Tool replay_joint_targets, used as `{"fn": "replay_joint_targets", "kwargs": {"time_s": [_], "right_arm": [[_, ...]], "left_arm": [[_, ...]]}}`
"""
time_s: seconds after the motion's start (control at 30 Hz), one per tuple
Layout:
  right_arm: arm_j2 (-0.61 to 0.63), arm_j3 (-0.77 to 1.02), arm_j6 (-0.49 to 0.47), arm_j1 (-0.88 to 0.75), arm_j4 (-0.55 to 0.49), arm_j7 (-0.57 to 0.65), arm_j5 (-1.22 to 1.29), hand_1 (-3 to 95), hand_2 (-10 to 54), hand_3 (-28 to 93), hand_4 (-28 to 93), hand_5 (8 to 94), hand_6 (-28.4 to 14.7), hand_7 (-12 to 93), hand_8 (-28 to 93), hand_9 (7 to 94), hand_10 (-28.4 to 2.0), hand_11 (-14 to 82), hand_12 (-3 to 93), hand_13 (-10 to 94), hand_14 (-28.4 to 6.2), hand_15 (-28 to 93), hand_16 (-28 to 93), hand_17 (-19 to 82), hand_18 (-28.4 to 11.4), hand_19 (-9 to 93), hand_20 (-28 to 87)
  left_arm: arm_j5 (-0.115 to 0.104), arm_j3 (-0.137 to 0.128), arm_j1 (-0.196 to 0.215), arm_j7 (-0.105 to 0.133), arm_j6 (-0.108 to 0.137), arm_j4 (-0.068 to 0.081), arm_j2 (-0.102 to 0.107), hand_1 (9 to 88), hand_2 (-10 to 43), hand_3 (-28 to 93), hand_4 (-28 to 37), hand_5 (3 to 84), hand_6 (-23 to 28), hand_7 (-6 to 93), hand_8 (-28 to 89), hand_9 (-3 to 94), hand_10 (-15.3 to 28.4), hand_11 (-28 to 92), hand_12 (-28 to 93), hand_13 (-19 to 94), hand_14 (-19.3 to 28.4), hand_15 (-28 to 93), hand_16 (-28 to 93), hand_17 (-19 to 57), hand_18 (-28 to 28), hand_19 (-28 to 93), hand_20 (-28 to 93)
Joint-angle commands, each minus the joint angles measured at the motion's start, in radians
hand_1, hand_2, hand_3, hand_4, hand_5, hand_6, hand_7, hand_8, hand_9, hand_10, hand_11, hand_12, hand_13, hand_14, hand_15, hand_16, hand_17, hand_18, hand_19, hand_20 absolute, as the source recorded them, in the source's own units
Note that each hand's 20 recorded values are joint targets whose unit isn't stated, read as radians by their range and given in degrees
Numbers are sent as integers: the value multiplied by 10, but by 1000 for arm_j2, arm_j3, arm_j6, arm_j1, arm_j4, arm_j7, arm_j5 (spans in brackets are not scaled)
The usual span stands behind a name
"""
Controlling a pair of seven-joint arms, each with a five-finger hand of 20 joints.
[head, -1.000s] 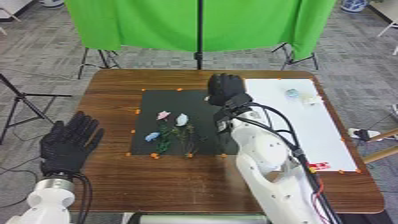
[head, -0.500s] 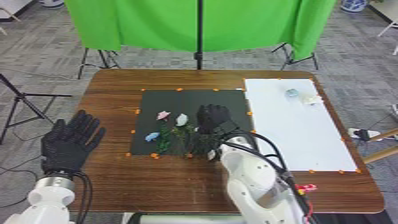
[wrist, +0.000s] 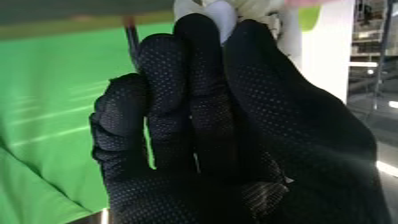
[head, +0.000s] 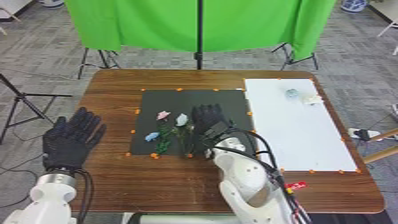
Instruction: Arrange flowers
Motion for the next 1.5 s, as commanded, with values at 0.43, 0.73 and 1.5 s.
{"fn": "replay_joint_targets", "kwargs": {"time_s": [0.43,0.73,1.5], "right_arm": [[-6,-3,-94,-10,-35,24,50,613,-95,717,-283,716,-10,232,-25,806,-110,71,362,629,-89,511,427,310,-234,831,385],[-4,13,-131,-17,-63,52,73,611,-95,716,-283,687,-10,191,-49,769,-117,79,311,623,-91,503,418,307,-235,831,380],[122,311,-30,89,-38,240,169,483,-95,815,-283,604,-34,176,-132,592,-169,162,153,510,-157,494,183,276,-239,788,330]], "left_arm": [[-13,6,9,-5,-10,-2,0,285,144,784,-283,501,87,201,-105,426,155,279,128,309,161,475,-69,-57,162,404,168],[-19,-1,26,-2,-1,-10,-4,284,144,785,-283,501,88,201,-105,432,155,282,130,314,164,482,-68,-57,162,404,168],[-15,-3,40,16,6,-22,-11,284,143,786,-283,501,87,203,-105,432,154,281,130,314,162,481,-68,-57,162,404,168]]}}
